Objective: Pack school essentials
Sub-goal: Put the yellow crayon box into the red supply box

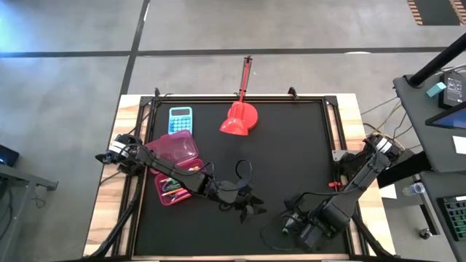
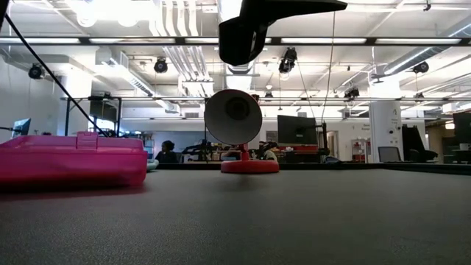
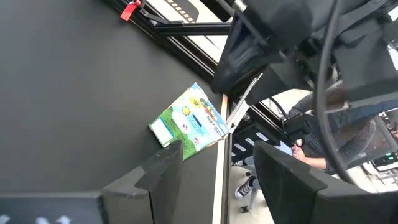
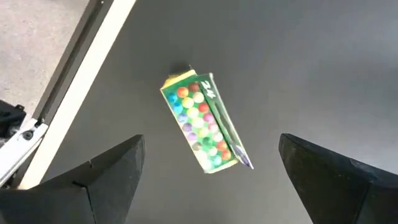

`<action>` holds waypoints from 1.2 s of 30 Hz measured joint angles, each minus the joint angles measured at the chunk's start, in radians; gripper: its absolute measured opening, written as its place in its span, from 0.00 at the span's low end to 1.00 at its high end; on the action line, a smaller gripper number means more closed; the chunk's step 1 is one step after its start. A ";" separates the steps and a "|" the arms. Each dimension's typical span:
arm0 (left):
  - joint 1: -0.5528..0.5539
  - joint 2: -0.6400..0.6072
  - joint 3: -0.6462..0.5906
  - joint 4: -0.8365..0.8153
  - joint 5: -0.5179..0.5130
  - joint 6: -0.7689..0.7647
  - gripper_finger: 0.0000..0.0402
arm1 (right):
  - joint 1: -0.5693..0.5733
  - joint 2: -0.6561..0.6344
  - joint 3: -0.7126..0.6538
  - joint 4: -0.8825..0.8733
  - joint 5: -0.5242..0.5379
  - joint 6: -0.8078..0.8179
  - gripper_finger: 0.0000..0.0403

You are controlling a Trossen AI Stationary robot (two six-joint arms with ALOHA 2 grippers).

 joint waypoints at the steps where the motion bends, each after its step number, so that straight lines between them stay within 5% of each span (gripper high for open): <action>1: 0.000 0.000 0.000 0.000 0.000 0.000 0.45 | 0.000 0.000 -0.009 0.010 -0.007 -0.004 0.90; 21: 0.000 0.000 0.000 0.000 0.000 -0.001 0.45 | -0.002 0.000 -0.261 0.292 -0.010 -0.164 0.84; 36: 0.000 0.000 -0.001 0.000 0.000 -0.017 0.45 | -0.002 0.000 -0.286 0.293 0.006 -0.157 0.47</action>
